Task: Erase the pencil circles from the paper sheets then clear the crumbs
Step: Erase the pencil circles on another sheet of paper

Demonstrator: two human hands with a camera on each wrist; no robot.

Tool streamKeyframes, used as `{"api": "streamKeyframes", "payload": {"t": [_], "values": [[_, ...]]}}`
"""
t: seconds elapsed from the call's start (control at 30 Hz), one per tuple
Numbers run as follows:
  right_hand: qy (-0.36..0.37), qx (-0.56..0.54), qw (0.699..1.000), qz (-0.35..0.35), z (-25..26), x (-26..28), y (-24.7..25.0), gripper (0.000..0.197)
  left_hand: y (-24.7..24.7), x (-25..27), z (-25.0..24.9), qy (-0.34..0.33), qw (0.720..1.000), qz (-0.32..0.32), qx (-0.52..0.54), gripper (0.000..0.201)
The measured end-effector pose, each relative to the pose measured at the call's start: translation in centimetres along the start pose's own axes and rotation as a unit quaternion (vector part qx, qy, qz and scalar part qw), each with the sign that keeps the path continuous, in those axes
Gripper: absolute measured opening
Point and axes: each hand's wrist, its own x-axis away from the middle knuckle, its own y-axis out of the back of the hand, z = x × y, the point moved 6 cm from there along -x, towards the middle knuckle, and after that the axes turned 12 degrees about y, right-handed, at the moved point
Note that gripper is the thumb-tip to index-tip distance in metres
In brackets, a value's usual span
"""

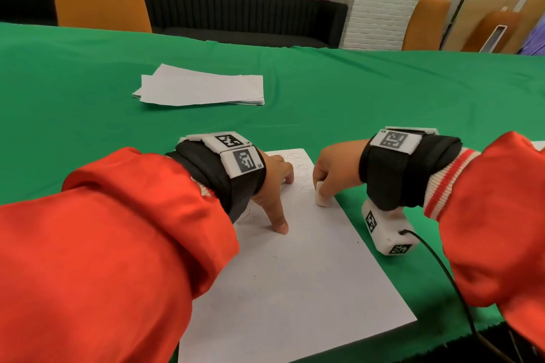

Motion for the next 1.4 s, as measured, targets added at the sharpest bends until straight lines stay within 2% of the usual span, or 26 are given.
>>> {"api": "streamKeyframes", "payload": {"t": [0.1, 0.2, 0.4, 0.53, 0.6, 0.7, 0.77, 0.83, 0.9, 1.03, 1.2, 1.4], "values": [[0.007, -0.007, 1.000, 0.017, 0.2, 0.2, -0.3, 0.005, 0.0, 0.0, 0.1, 0.000, 1.000, -0.002, 0.000, 0.091], [-0.013, -0.006, 1.000, -0.007, -0.5, 0.3, 0.1, 0.016, 0.0, 0.0, 0.0, -0.001, 1.000, -0.001, 0.000, 0.093], [-0.002, -0.002, 1.000, 0.021, 0.1, 0.5, -0.3, 0.006, 0.0, 0.0, 0.1, 0.002, 1.000, -0.003, 0.001, 0.093], [-0.016, -0.002, 1.000, -0.009, -0.5, 0.5, 0.4, 0.008, 0.0, 0.0, 0.0, 0.002, 1.000, -0.003, 0.003, 0.092], [-0.006, -0.002, 1.000, 0.006, 0.0, 0.3, 0.0, 0.015, 0.1, 0.0, 0.0, 0.001, 1.000, -0.004, 0.001, 0.092], [0.005, -0.015, 0.999, 0.035, 0.8, 0.4, -0.6, 0.009, 0.0, 0.0, 0.0, 0.000, 1.000, -0.004, -0.001, 0.092], [-0.011, -0.016, 1.000, 0.024, 0.3, 0.2, -0.3, 0.023, 0.0, 0.0, 0.0, 0.000, 1.000, -0.003, 0.000, 0.092], [-0.025, -0.010, 1.000, -0.003, -0.2, 0.2, 0.3, 0.019, 0.0, -0.1, 0.0, 0.000, 1.000, -0.002, 0.003, 0.092], [-0.015, 0.004, 1.000, -0.008, 0.1, 0.1, 0.4, 0.012, 0.0, -0.1, 0.1, 0.000, 1.000, -0.005, 0.003, 0.092], [0.030, 0.007, 0.999, 0.032, 2.0, -0.1, -0.5, 0.019, -0.1, -0.2, 0.1, 0.000, 1.000, -0.007, 0.001, 0.091], [-0.006, 0.028, 1.000, -0.008, 0.6, -0.2, 0.6, 0.017, 0.0, -0.1, 0.1, 0.001, 1.000, -0.005, 0.000, 0.091], [0.031, 0.033, 0.999, 0.016, 2.5, -0.4, -0.1, 0.025, 0.0, 0.0, 0.1, 0.001, 1.000, -0.003, 0.001, 0.090]]}}
